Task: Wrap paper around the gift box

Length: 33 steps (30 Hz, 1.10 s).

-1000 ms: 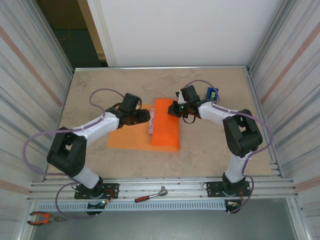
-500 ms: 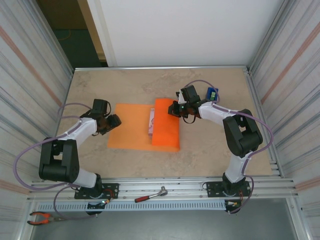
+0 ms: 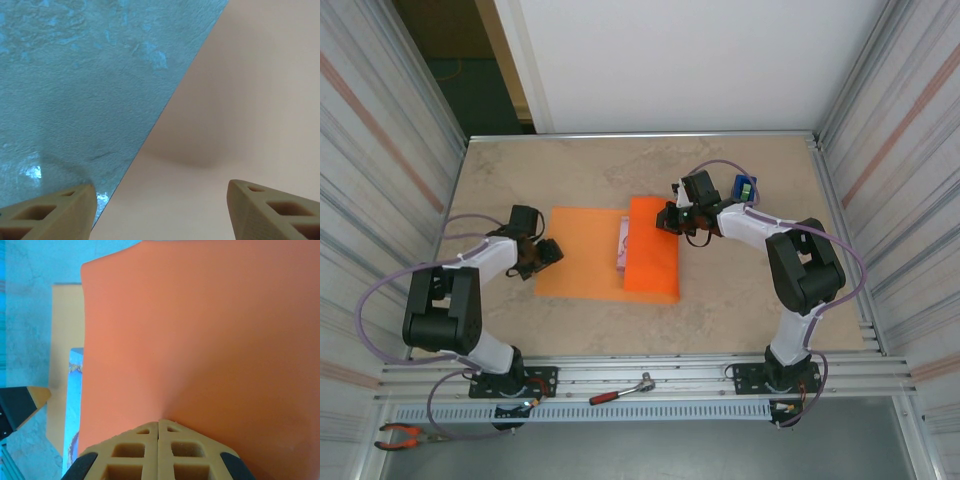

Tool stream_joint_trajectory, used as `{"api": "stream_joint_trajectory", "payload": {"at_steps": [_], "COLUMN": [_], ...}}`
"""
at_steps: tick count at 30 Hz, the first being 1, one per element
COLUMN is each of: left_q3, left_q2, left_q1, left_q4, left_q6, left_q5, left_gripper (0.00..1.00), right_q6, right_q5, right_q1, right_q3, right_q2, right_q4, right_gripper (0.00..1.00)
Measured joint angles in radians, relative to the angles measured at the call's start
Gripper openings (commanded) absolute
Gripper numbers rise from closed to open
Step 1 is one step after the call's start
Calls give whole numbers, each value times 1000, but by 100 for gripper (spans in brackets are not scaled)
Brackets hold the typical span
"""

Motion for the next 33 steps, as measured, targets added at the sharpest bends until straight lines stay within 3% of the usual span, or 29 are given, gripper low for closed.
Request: {"api": "stream_joint_trajectory", "payload": {"at_steps": [8,16,25,33], "left_q3": [-61,-52,111,110], "left_q2": [-35,21,148,151], "left_q1": [-73,-72,-19,-11], "left_q4": [136,300,391,378], "left_q6": [15,60,135,135], "left_q5": [40,140,258,258], "left_gripper": [70,71,71,71], "right_q6": [0,0,0,0], "right_q5": [-2,-6,-8,-8], "right_q1": [-1,-2,-2,-2], "right_q3": [1,3,3,3], "right_q2": [1,2,2,2], "right_q4": [-1,-2,-2,-2], "right_gripper": [0,0,0,0]}}
